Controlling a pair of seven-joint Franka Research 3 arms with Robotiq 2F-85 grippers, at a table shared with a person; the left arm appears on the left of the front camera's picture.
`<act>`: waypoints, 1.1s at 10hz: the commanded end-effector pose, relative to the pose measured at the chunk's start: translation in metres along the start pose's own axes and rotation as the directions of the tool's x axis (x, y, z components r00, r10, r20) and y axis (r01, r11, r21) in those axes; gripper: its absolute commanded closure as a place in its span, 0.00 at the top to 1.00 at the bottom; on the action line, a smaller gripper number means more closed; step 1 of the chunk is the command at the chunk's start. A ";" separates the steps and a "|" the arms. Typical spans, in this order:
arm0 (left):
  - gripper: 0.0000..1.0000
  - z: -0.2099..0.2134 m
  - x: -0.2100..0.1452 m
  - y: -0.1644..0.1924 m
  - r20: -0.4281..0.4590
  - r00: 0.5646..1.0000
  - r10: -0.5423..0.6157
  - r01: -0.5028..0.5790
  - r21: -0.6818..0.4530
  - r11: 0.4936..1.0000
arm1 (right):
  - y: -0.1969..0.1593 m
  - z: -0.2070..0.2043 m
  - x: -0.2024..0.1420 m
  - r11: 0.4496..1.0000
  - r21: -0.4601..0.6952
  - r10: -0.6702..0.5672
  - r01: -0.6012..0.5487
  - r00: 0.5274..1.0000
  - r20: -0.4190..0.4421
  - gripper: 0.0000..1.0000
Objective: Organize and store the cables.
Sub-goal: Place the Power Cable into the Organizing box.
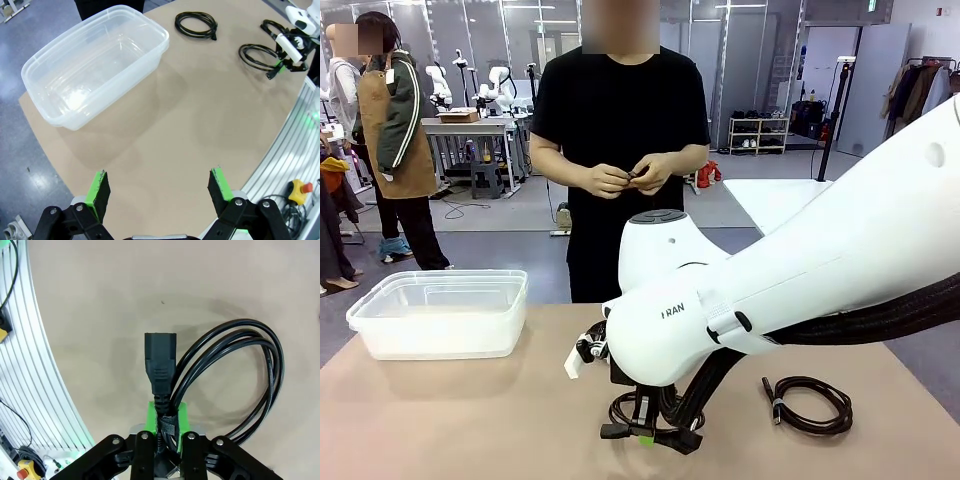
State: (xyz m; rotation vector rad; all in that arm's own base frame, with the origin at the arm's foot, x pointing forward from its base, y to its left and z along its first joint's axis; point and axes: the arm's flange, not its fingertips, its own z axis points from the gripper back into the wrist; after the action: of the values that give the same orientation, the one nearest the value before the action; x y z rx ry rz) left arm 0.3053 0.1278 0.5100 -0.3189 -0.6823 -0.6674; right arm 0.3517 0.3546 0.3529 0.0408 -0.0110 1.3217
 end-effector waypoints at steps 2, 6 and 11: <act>1.00 0.000 -0.001 0.000 0.008 1.000 -0.015 0.015 -0.013 1.000 | -0.001 -0.003 -0.004 0.998 0.068 0.009 -0.012 0.999 0.032 0.56; 1.00 0.000 0.000 0.000 0.000 1.000 0.000 0.000 0.000 1.000 | -0.001 0.005 -0.014 0.997 0.074 0.017 -0.021 0.998 0.067 1.00; 1.00 -0.028 0.062 -0.051 -0.119 0.969 -0.215 0.195 -0.156 0.968 | -0.038 0.046 -0.111 0.989 0.132 0.046 -0.065 0.989 0.142 1.00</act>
State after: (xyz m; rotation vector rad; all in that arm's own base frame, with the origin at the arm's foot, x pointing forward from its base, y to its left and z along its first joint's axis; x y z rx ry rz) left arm 0.3125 0.0592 0.5233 -0.3135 -0.5858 -0.8720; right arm 0.3662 0.2754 0.3855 0.1863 -0.0390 1.3578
